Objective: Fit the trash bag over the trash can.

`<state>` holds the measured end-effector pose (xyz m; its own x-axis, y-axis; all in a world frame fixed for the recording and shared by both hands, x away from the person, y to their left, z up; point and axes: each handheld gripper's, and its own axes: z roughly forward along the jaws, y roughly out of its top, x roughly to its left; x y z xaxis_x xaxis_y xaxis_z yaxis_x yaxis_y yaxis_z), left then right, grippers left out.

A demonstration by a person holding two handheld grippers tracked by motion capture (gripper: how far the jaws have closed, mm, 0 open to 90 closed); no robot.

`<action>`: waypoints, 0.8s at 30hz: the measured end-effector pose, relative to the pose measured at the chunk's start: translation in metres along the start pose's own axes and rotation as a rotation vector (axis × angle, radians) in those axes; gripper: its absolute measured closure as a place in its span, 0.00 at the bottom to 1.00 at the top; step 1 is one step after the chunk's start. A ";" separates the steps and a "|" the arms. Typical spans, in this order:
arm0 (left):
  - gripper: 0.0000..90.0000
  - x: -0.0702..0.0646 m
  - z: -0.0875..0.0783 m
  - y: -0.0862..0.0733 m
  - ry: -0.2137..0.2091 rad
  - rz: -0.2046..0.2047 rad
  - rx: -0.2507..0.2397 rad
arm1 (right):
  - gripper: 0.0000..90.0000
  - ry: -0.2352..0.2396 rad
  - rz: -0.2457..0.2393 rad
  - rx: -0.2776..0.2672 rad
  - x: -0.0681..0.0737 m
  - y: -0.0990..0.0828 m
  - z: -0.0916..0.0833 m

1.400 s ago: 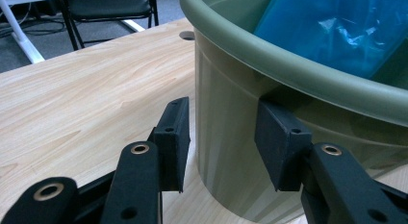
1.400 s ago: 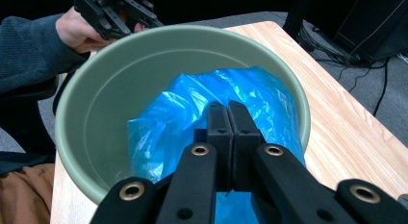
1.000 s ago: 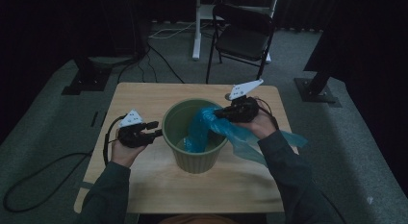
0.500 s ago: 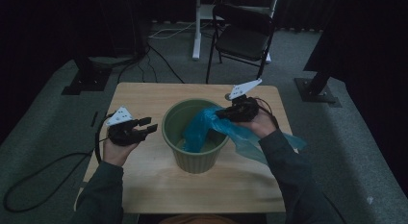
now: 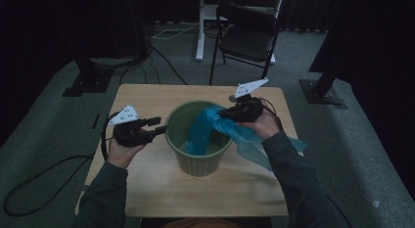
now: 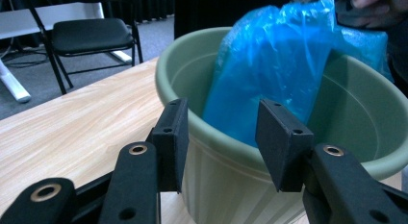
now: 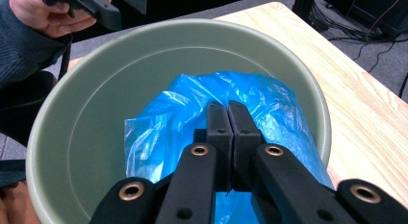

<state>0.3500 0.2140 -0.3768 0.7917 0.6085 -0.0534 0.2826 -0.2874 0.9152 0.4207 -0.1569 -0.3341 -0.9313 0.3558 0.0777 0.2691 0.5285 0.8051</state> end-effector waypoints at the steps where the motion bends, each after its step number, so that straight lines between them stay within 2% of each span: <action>1: 0.61 -0.001 0.001 0.002 0.000 0.007 0.000 | 0.99 0.001 0.001 0.000 0.000 0.001 0.000; 9: 0.60 -0.007 0.010 0.013 -0.037 0.027 0.005 | 0.99 0.006 0.000 -0.006 0.003 0.006 0.001; 16: 0.56 -0.014 0.019 0.022 -0.030 0.045 0.009 | 1.00 0.025 0.010 -0.011 0.003 0.009 0.007; 24: 0.54 -0.030 0.034 0.041 -0.046 0.105 0.046 | 1.00 0.036 0.014 -0.004 0.004 0.016 0.012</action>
<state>0.3563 0.1588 -0.3518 0.8423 0.5385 0.0227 0.2199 -0.3819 0.8977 0.4241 -0.1374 -0.3279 -0.9356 0.3354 0.1098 0.2813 0.5208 0.8060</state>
